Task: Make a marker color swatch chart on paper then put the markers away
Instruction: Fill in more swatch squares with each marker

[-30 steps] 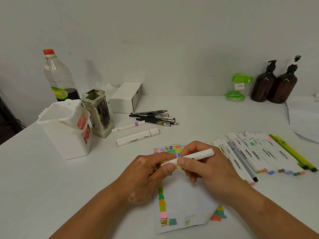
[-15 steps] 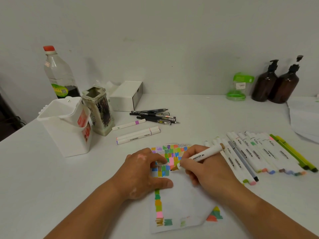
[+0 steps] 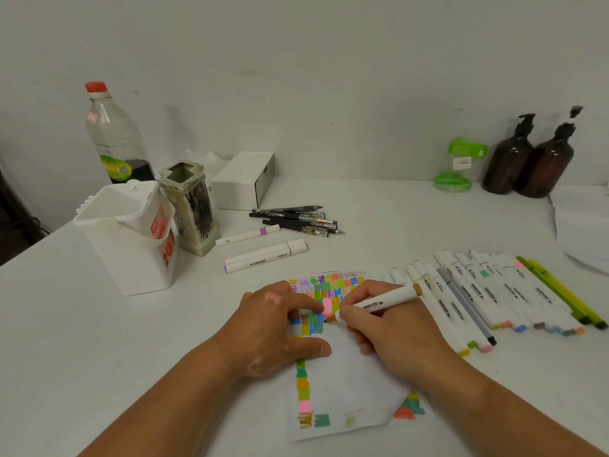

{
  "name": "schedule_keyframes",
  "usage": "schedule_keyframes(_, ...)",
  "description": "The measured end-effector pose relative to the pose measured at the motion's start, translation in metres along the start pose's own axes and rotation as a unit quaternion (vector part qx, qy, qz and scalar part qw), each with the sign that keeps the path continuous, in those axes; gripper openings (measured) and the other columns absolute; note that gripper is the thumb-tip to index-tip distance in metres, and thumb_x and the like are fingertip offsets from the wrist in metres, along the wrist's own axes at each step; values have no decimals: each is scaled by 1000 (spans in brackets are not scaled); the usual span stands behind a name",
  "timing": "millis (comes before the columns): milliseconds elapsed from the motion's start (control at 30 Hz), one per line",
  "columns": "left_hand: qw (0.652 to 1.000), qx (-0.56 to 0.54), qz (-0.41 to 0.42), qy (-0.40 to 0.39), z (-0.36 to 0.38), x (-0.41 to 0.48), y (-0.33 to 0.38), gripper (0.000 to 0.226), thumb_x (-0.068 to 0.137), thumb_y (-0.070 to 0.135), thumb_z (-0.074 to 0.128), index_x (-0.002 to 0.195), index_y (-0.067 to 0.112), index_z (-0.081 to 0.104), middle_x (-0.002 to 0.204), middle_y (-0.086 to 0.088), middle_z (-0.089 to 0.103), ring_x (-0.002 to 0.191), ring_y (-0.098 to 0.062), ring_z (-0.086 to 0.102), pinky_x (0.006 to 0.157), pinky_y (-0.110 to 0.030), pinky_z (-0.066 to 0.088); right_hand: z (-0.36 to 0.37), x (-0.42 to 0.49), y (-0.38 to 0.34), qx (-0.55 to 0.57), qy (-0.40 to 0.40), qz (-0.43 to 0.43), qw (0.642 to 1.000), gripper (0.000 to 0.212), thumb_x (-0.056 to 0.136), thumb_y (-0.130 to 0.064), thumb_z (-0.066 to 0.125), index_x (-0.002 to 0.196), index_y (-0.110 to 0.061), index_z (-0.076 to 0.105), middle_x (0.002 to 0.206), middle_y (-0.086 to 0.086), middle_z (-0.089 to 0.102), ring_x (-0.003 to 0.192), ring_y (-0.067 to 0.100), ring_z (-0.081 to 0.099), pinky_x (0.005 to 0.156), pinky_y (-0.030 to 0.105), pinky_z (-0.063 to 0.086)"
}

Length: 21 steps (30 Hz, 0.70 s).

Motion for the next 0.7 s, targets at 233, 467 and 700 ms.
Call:
schedule_keyframes(233,1000,2,-1,-2,1,0,0,62,71,73,67,127,48,59,99,21,47,94,-4,50,88,-24,43,0,-1,0,-15,-4,1,1000,13,85,-19,73,76,-30,72,59,2,68,47,11,61,48,21,48)
schedule_keyframes(467,1000,-5,4,2,1,0,-1,62,69,75,67,125,49,59,98,22,48,93,-3,51,88,-26,46,-2,-1,-2,-22,-3,1,1000,16,85,-18,72,76,-30,71,58,1,68,47,11,62,46,19,47)
schedule_keyframes(700,1000,-9,1,4,1,0,-2,63,67,76,67,124,49,60,98,23,49,93,-2,52,86,-23,45,-1,0,0,-19,-6,11,1000,15,86,-18,70,76,-29,70,59,-1,68,47,10,61,48,21,49)
Point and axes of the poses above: each hand's wrist, its own x-axis towards the middle knuckle, its own z-axis out of the palm, y = z × x, the point moved 8 cm from there along x, towards the middle knuckle
